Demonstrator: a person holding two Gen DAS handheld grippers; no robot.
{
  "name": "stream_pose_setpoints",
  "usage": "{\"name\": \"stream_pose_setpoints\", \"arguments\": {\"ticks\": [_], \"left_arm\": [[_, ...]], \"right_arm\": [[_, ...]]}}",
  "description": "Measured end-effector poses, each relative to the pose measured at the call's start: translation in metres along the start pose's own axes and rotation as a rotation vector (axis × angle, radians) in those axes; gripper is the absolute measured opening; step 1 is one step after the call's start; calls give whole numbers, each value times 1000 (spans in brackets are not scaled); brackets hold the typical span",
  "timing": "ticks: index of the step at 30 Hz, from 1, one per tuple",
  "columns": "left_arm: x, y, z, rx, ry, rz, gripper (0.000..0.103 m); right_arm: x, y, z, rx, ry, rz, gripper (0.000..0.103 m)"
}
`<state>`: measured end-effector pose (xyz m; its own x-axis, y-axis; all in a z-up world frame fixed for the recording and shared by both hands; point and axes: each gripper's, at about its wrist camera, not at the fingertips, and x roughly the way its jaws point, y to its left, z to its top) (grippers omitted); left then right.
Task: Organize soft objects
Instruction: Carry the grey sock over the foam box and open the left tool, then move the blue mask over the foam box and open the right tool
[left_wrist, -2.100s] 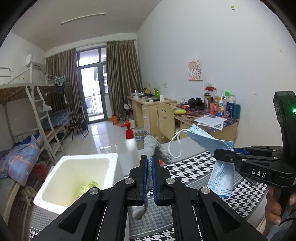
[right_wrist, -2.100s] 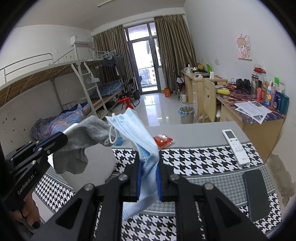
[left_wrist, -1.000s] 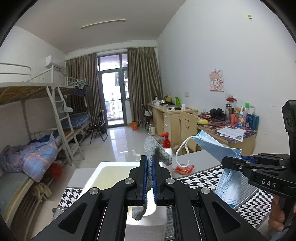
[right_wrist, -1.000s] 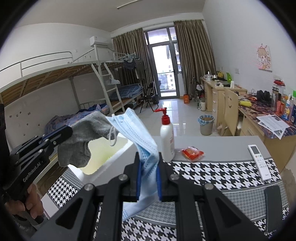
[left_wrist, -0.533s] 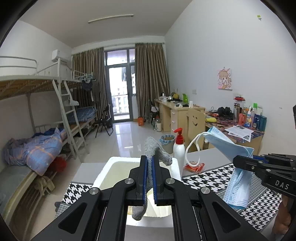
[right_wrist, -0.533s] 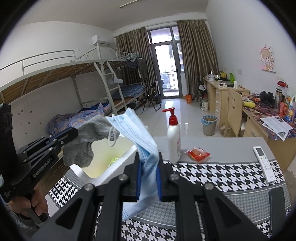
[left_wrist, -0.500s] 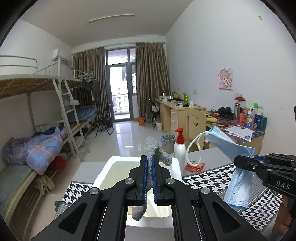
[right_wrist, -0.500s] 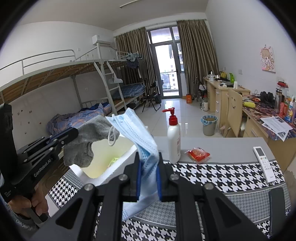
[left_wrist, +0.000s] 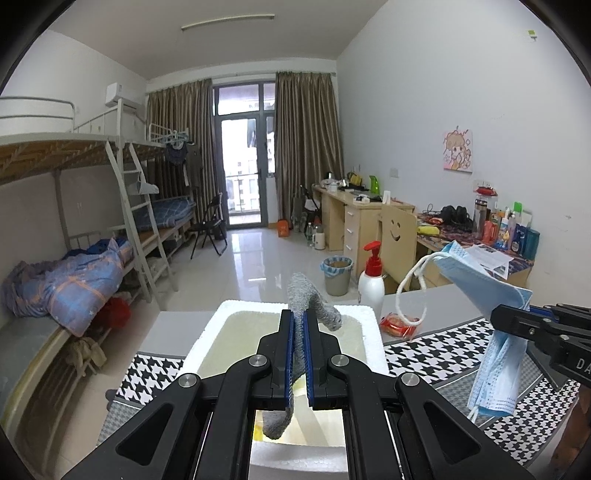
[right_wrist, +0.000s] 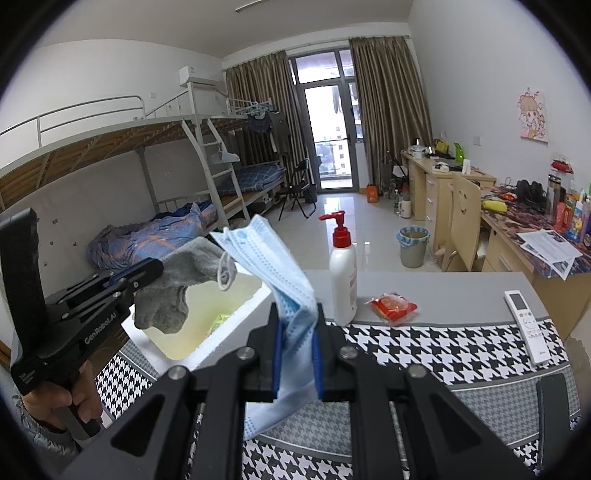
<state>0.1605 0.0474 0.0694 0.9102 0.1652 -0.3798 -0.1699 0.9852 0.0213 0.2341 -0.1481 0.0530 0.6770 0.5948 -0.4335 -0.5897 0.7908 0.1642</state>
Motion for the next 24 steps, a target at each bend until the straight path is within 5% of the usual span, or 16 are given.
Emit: {"name": "stream_pose_setpoints", "arguments": {"ticks": [11, 14, 16, 24], "left_arm": [[11, 5, -3, -3, 28, 15, 8], [13, 5, -4, -1, 37, 7, 32], [12, 6, -5, -3, 29, 13, 60], [8, 10, -5, -14, 8, 27, 90]], "right_arm": [[4, 5, 1, 8, 15, -16, 17], [5, 6, 1, 13, 19, -18, 17], [4, 6, 2, 14, 19, -22, 17], [2, 7, 2, 16, 14, -31, 17]]}}
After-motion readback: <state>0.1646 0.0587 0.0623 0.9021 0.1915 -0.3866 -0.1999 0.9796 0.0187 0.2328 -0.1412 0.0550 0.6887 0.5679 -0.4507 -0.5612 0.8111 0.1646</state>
